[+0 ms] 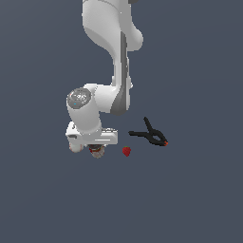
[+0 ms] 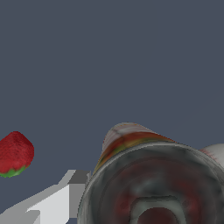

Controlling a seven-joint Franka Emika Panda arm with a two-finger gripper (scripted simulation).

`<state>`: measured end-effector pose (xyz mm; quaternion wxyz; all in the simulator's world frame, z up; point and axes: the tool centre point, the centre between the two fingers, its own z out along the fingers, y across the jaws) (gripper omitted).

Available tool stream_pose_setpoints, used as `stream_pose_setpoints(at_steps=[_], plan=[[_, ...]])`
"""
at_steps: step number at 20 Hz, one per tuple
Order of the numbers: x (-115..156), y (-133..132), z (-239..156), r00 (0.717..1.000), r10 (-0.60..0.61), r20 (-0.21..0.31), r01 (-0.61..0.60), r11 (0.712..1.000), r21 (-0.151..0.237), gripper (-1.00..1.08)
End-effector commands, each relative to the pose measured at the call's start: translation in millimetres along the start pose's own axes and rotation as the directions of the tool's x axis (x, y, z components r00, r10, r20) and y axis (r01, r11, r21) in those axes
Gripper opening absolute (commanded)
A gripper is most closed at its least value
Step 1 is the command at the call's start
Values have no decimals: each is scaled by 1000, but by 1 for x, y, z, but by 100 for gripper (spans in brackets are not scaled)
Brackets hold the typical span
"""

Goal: Pick up a designated object from a clutter of objects.

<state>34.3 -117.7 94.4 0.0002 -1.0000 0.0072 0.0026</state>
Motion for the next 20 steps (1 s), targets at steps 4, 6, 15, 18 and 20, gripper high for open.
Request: stream_pose_setpoints(at_steps=[4,6,15,18,20], plan=[[1,-32,-34,1000,-1,-5,1,1000,-1,-100],[0,-48,-49,1000,-1,-5,1,1000,-2,-100],[-1,-131,-131,1000,-1,-5,1,1000,-4,-100],[-1,-159,-159,1000,-1,-5,1,1000,-4,-100],[-1,-177,-177,1000,-1,-5,1,1000,-4,-100]])
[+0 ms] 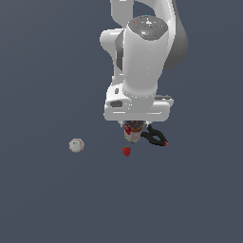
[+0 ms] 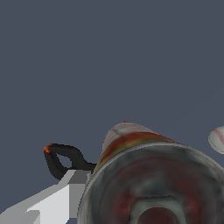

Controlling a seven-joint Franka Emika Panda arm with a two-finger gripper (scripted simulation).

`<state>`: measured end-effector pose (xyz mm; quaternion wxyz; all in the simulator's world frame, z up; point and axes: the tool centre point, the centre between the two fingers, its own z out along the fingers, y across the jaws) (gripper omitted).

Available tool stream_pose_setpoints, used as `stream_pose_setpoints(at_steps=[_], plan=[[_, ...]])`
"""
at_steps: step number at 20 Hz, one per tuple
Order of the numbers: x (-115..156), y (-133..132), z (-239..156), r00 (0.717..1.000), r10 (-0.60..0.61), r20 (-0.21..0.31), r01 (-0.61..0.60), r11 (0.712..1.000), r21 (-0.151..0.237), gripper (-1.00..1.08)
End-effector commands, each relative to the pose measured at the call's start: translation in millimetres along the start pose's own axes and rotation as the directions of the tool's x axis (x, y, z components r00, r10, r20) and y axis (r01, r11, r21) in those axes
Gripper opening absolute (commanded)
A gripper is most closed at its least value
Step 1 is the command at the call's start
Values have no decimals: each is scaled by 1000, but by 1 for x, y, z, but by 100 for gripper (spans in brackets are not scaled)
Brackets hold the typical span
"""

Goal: Pick up a designated object from a clutter of objects.

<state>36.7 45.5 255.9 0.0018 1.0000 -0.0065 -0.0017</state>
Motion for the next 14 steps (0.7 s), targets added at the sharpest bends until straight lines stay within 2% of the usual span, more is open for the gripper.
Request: stream_pose_setpoints(at_steps=[1,9,14], plan=[[0,-23,-25,1000,1,-3,-1,1000,0,-100],[2,-95,-97,1000,1,-3,-1,1000,1,-100],[5,-131,-132,1000,0,-3,0,1000,3,-100]])
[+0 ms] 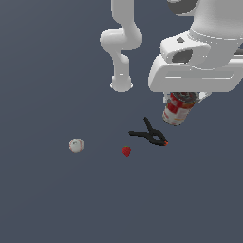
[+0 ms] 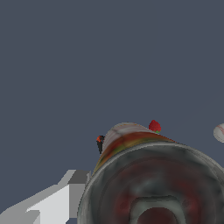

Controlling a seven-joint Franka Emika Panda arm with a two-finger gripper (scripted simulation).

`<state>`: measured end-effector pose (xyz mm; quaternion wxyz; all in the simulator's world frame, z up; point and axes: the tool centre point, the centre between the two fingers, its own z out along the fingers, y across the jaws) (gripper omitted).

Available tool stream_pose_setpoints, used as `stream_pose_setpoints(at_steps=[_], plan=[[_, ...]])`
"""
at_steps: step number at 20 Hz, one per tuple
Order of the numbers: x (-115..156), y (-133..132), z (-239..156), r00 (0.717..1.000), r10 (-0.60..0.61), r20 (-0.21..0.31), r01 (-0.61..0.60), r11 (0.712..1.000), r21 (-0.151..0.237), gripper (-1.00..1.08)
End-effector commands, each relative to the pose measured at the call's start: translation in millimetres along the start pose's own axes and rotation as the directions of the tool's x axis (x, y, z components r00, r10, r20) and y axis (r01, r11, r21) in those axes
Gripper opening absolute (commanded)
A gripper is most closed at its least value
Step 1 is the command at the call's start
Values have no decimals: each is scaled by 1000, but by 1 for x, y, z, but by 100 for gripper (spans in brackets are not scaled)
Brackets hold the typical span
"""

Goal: Pick up a designated object from a clutter of objects.

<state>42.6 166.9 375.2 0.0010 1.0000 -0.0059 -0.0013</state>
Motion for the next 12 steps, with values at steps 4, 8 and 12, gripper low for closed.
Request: stream_pose_setpoints(at_steps=[4,8,12], plan=[[3,-29,-30,1000,2,-3,-2,1000,2,-100],[4,-41,-42,1000,2,-3,-2,1000,2,-100],[6,-48,-49,1000,2,-3,-2,1000,2,-100]])
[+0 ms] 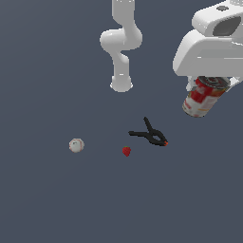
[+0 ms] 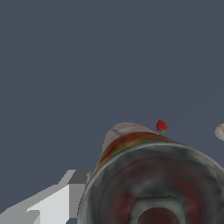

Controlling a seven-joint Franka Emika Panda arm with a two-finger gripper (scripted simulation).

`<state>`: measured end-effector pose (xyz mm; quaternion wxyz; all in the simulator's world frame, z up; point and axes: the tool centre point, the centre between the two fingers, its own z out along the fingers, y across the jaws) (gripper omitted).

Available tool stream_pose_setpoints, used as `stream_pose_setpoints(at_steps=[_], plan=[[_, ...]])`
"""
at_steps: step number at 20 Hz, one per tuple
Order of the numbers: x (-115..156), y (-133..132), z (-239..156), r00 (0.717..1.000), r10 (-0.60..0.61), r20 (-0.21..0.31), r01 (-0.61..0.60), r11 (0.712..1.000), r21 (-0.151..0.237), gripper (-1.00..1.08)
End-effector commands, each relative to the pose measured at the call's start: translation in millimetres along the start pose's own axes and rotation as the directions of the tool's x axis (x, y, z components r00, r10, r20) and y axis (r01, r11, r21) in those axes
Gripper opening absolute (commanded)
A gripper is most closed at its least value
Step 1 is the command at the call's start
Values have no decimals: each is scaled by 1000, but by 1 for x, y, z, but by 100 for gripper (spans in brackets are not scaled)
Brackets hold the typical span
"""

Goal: Pick up a designated object from a clutter of objects.

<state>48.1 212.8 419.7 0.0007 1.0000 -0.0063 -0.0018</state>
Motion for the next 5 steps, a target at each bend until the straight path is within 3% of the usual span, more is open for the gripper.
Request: stream_pose_setpoints(at_steps=[1,5], plan=[[1,-4,-6,1000,1,-4,-1,1000,1,-100],[1,-5,-8,1000,1,-4,-1,1000,1,-100]])
